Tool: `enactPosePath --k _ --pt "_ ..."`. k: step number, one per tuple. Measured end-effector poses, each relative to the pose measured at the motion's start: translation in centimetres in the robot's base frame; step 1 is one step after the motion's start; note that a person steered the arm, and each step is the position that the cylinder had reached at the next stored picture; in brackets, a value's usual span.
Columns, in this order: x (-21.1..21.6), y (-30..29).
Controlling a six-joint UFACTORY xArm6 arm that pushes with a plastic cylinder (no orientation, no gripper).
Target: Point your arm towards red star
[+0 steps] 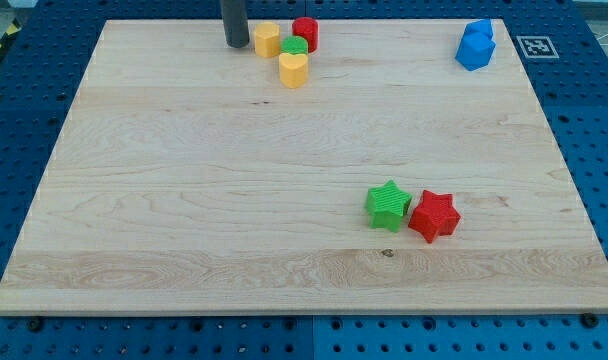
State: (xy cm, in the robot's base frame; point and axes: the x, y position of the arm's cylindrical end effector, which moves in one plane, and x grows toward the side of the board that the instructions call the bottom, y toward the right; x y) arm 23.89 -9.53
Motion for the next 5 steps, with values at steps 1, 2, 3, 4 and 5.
enactPosePath --k 1,2,3,4,5 --pt "0.3 2.7" --pt "0.7 2.9" --pt "0.7 2.9" --pt "7.4 0.6" --pt "19.8 0.6"
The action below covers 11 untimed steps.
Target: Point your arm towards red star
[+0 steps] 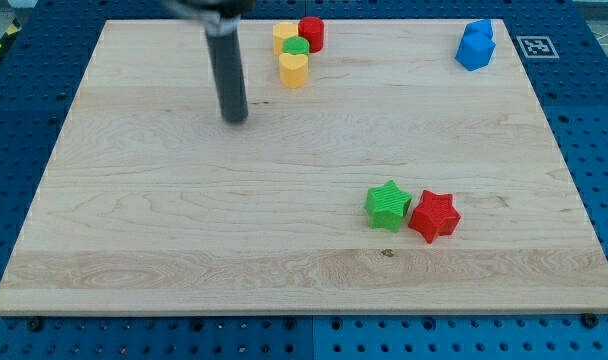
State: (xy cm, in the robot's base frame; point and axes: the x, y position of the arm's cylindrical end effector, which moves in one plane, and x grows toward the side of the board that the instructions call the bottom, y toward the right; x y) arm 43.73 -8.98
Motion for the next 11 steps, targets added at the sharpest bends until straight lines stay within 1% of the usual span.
enactPosePath --k 1,2,3,4,5,6,7,8,9,10,11 --pt "10.8 0.4" --pt "18.0 1.6" --pt "18.1 8.6" --pt "18.1 16.9" --pt "18.1 20.4" --pt "18.1 20.5" --pt "16.9 20.3" --pt "13.7 21.1" --pt "13.5 22.5" --pt "15.5 23.0" --pt "15.1 24.2"
